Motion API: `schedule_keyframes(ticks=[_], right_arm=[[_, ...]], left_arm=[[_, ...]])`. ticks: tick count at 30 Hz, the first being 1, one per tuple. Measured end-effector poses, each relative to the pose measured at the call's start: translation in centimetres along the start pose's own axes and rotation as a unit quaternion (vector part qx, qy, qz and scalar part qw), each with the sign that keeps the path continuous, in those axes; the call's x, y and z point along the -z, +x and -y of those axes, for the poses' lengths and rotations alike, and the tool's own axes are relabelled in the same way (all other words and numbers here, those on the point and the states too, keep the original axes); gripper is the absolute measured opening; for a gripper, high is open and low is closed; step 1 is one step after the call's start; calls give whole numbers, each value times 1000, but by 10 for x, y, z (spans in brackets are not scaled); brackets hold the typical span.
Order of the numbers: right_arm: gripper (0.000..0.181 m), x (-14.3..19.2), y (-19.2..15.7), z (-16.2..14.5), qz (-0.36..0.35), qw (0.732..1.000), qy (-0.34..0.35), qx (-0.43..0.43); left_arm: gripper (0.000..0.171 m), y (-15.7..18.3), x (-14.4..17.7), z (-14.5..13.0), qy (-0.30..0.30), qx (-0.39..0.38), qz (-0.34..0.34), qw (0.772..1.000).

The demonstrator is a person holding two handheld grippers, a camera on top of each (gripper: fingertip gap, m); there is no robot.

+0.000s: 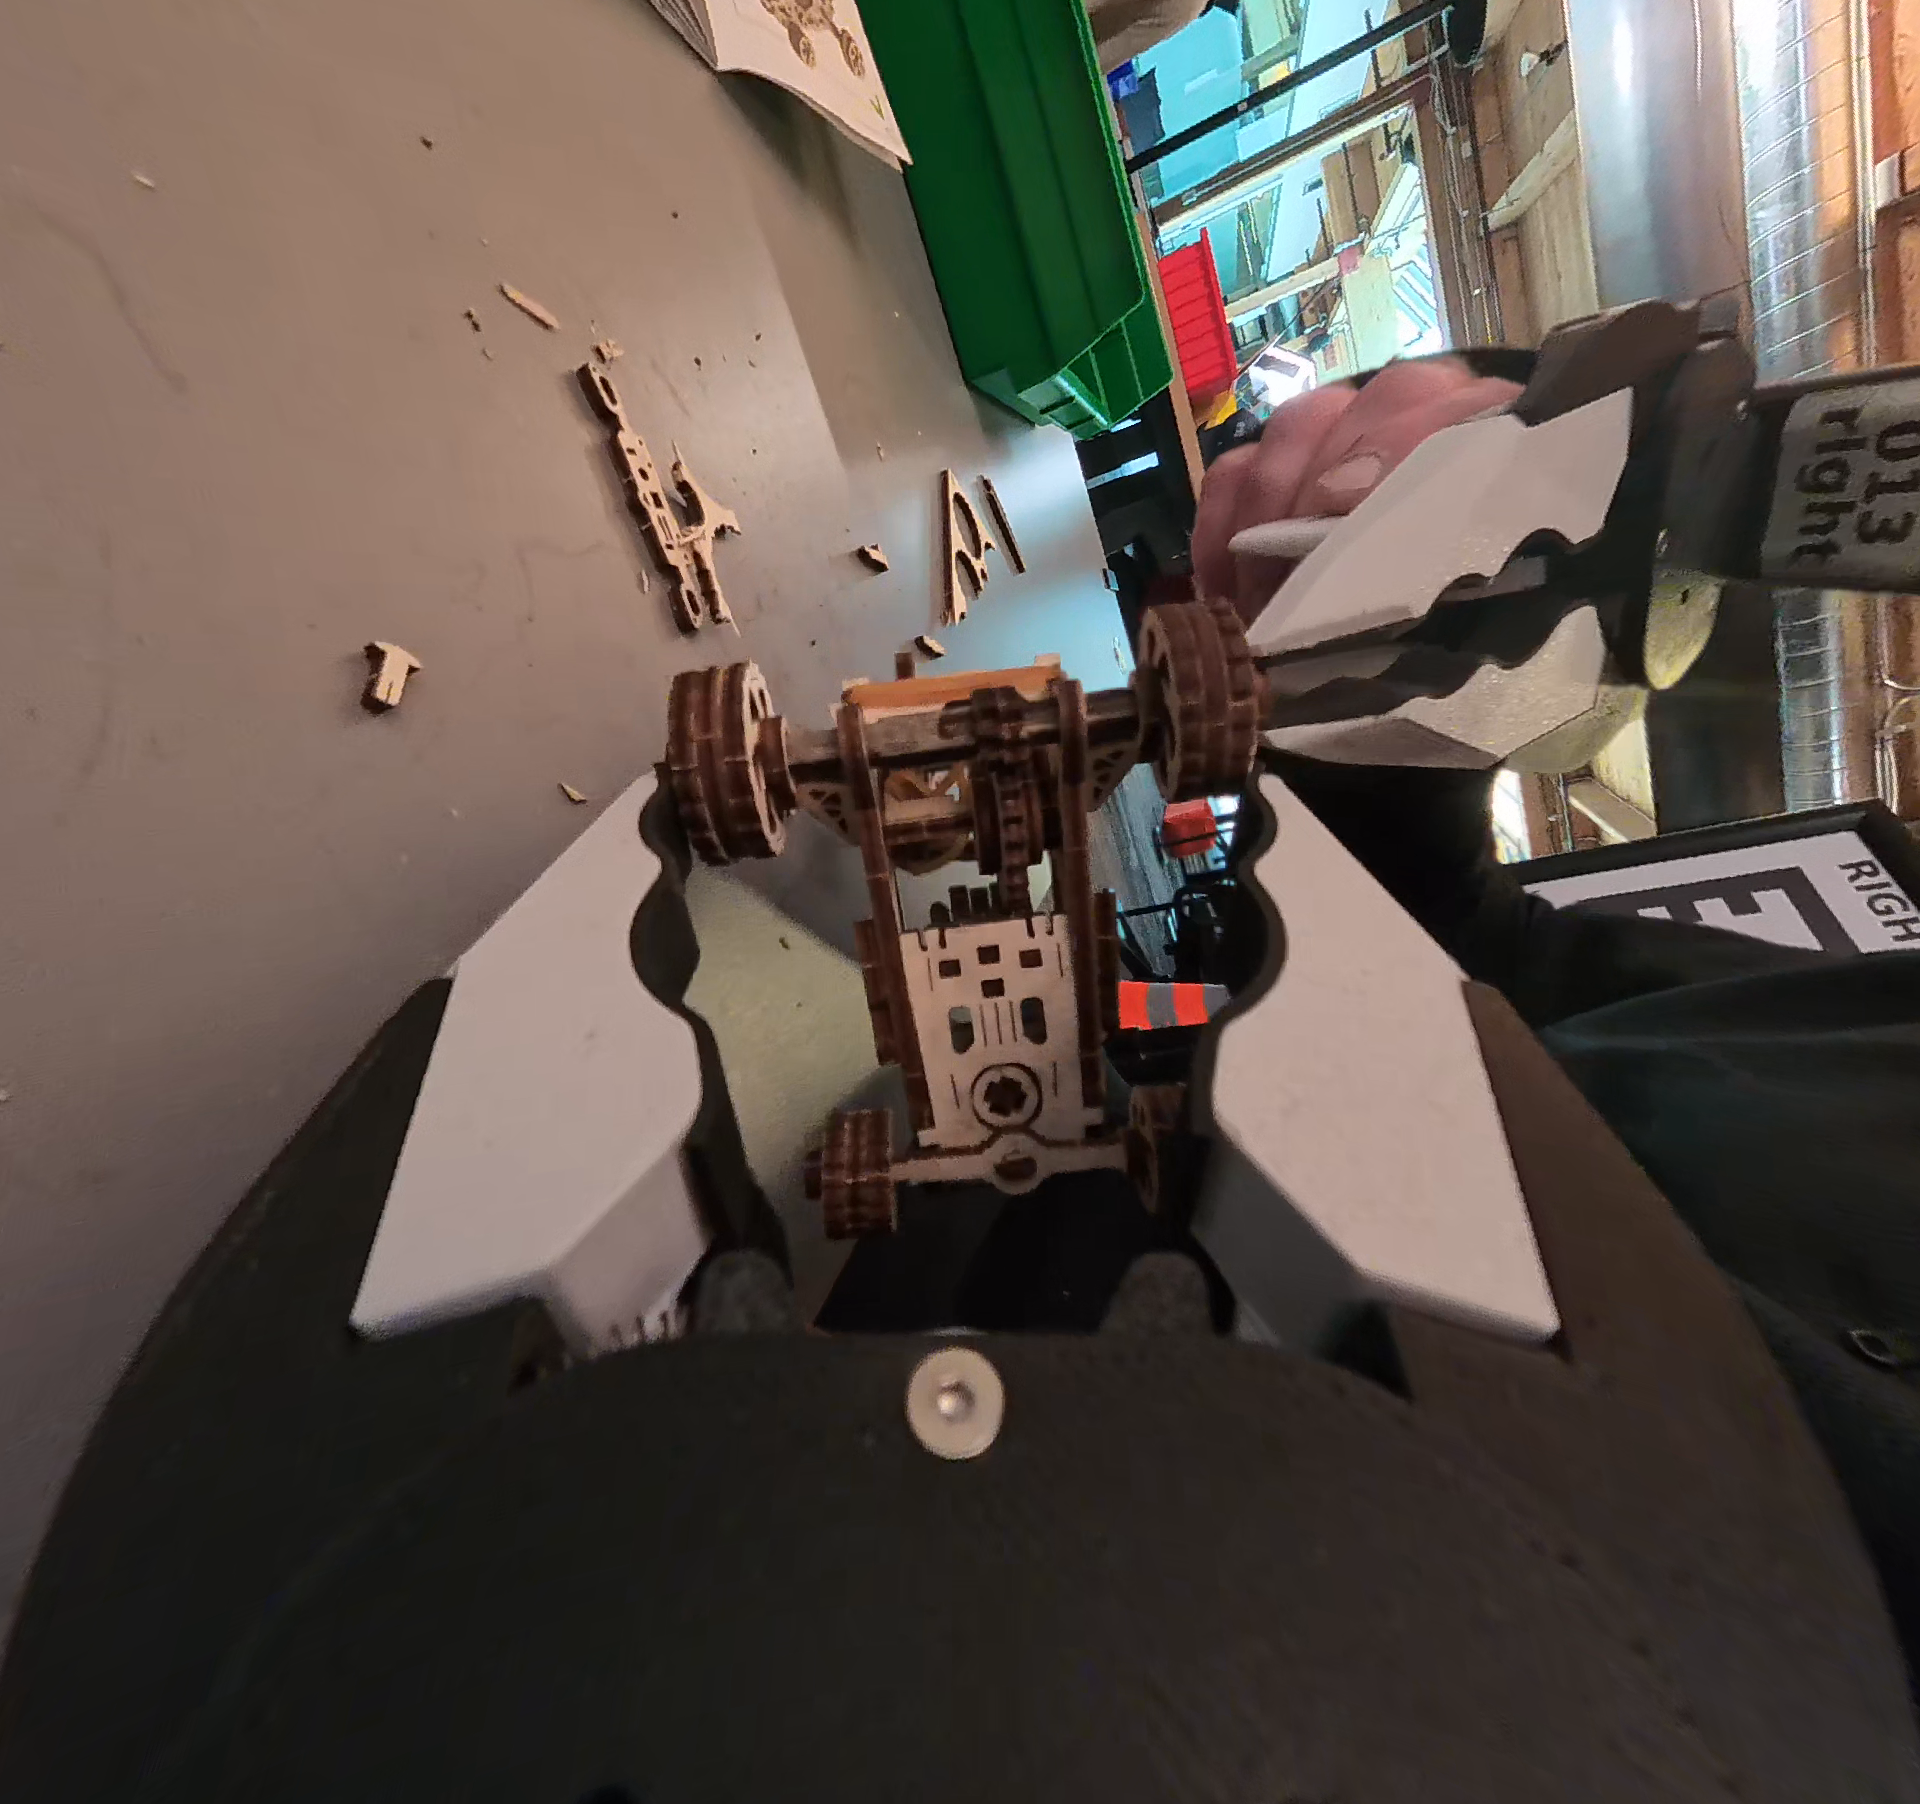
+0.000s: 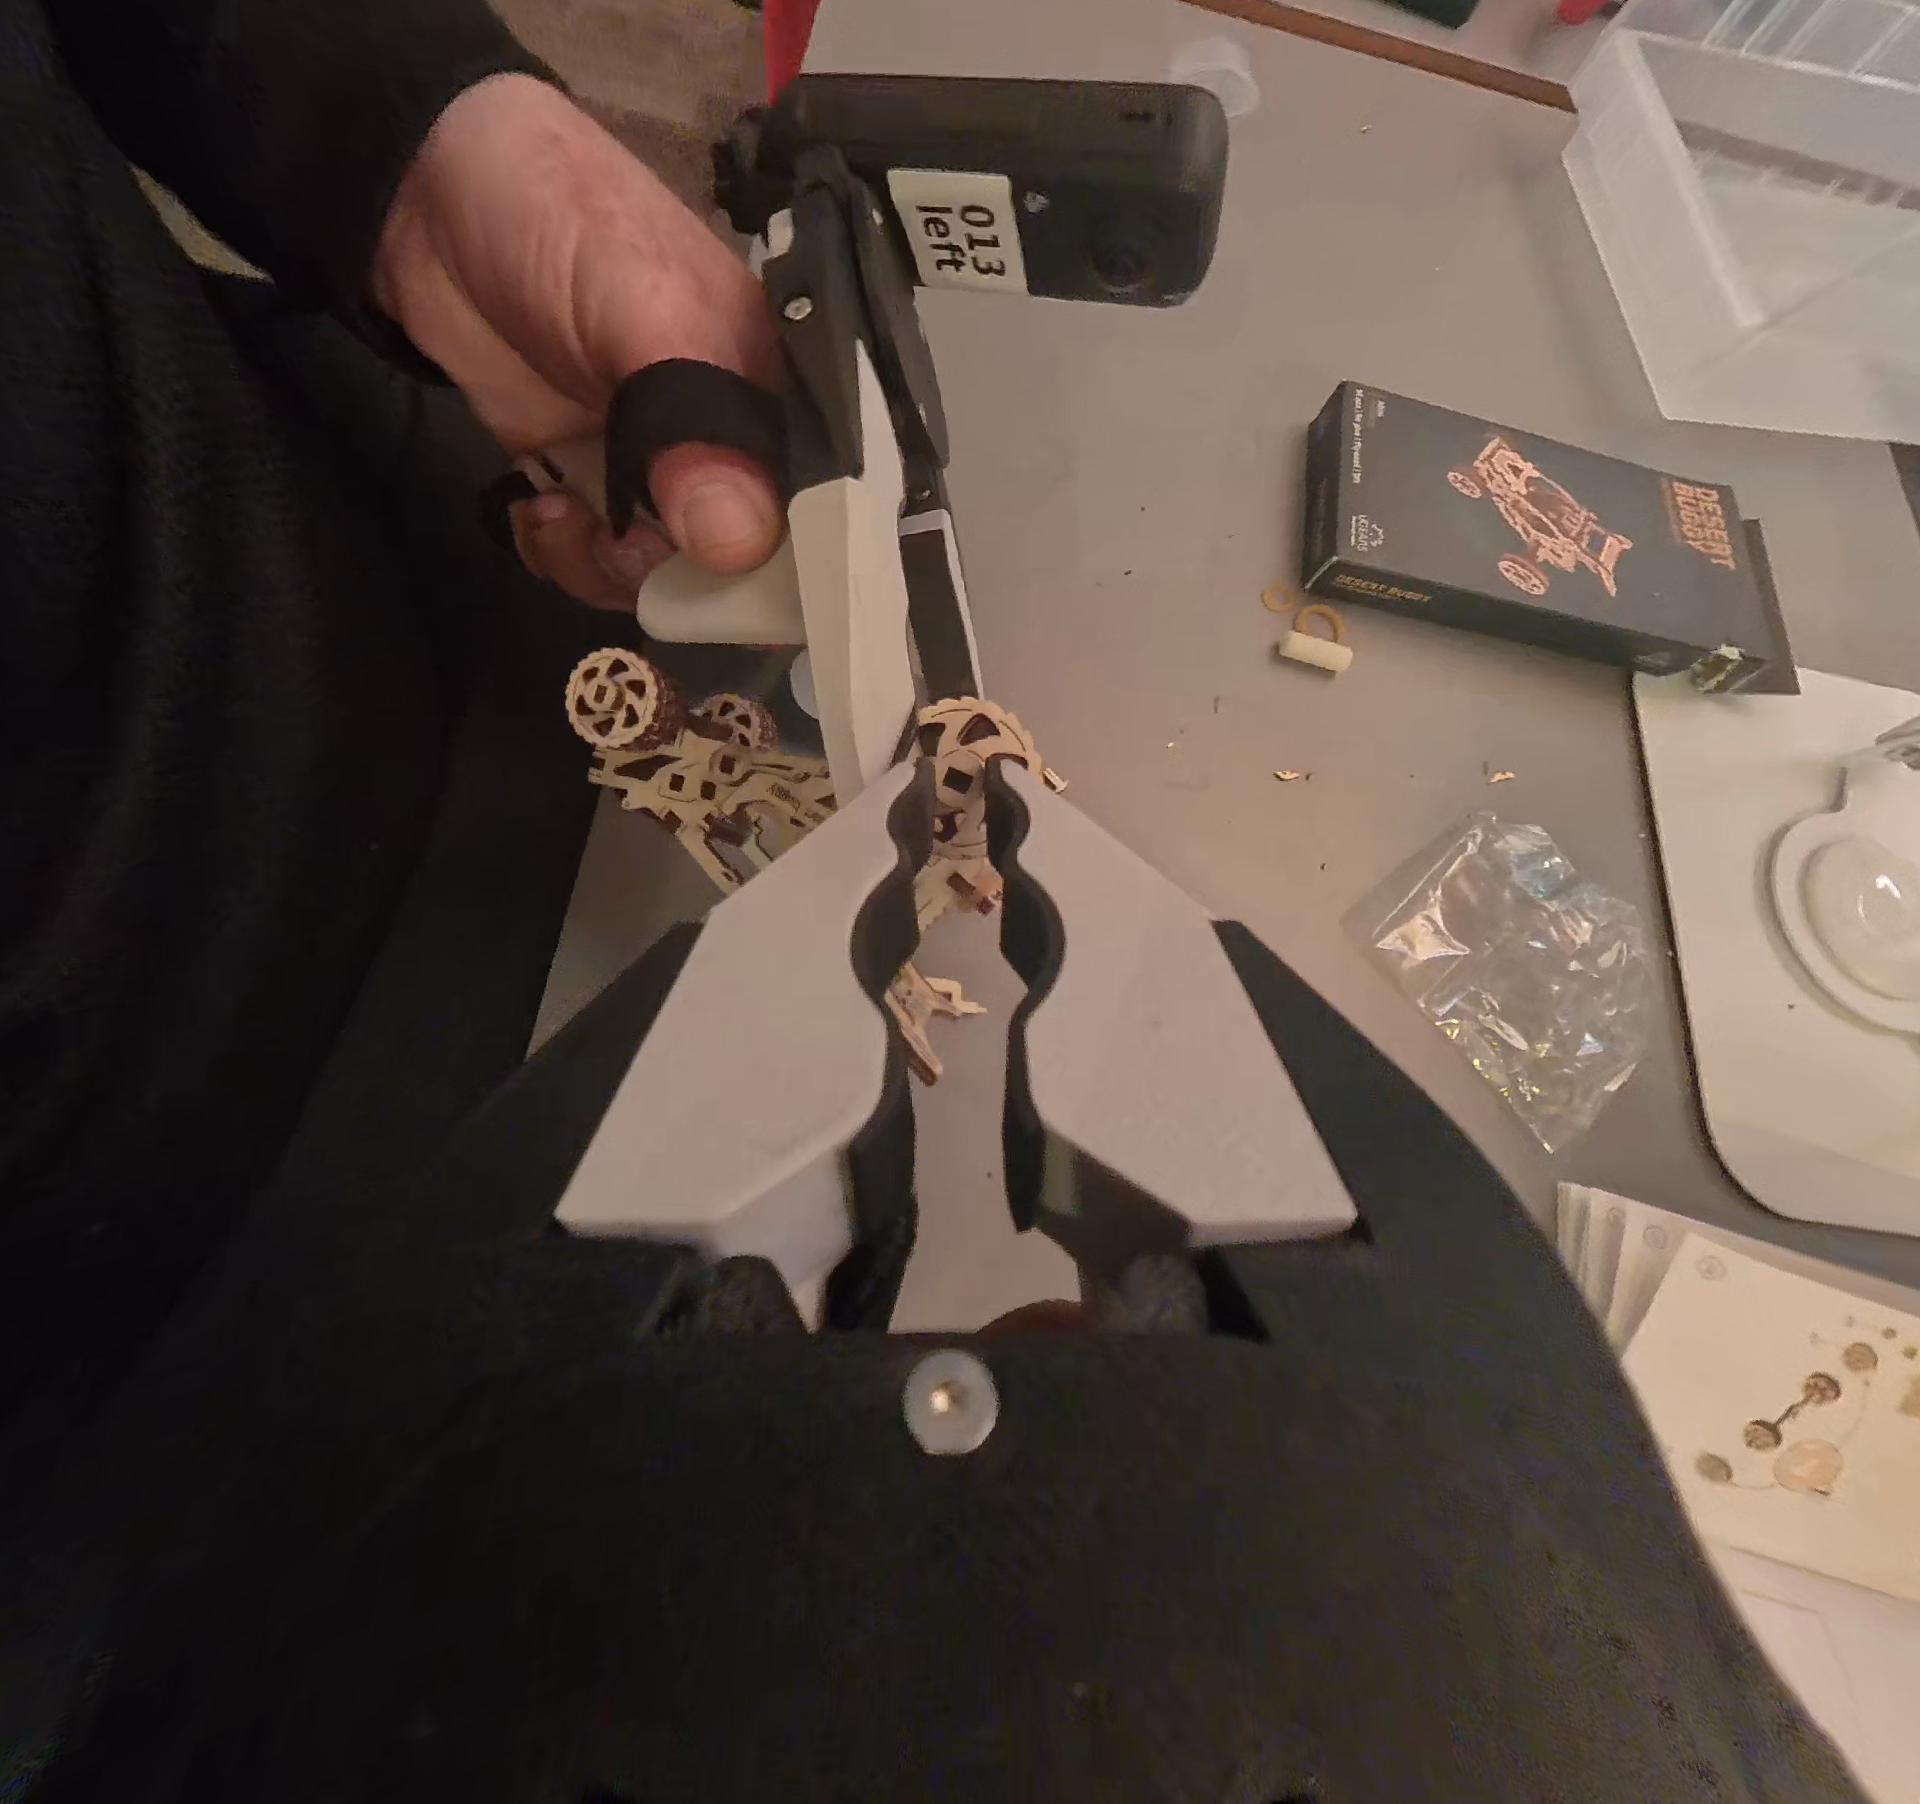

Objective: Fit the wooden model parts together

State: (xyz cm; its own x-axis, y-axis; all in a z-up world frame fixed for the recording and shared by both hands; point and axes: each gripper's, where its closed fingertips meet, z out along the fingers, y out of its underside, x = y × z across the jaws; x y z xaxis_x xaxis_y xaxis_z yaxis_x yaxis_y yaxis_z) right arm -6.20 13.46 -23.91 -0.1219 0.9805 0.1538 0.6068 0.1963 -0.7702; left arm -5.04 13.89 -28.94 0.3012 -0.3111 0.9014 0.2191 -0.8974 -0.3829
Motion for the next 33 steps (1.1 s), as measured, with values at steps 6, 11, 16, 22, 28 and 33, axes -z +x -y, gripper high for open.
schedule_keyframes(ticks=[6, 11, 16, 22, 28, 33], right_arm=[[6, 1, -3, -6, 58, 992, -62, 91], [6, -1, -4, -9, 101, 970, -107, 193], [6, -2, -4, -3, 107, 956, -94, 256], [7, -6, -7, -8, 121, 947, -99, 282], [7, -7, -2, -7, 138, 946, -104, 275], [10, -10, -1, -8, 141, 950, -95, 262]], left_arm=[[100, -2, -2, -3, -19, -8, 7, 1000], [100, -5, -2, -6, -32, -12, 17, 999], [100, -4, -1, -3, -35, -18, 12, 999], [100, -7, -2, -6, -44, -6, 6, 999], [100, -8, -2, -3, -40, 14, -7, 999], [100, -8, -1, -2, -38, 19, -11, 999]])
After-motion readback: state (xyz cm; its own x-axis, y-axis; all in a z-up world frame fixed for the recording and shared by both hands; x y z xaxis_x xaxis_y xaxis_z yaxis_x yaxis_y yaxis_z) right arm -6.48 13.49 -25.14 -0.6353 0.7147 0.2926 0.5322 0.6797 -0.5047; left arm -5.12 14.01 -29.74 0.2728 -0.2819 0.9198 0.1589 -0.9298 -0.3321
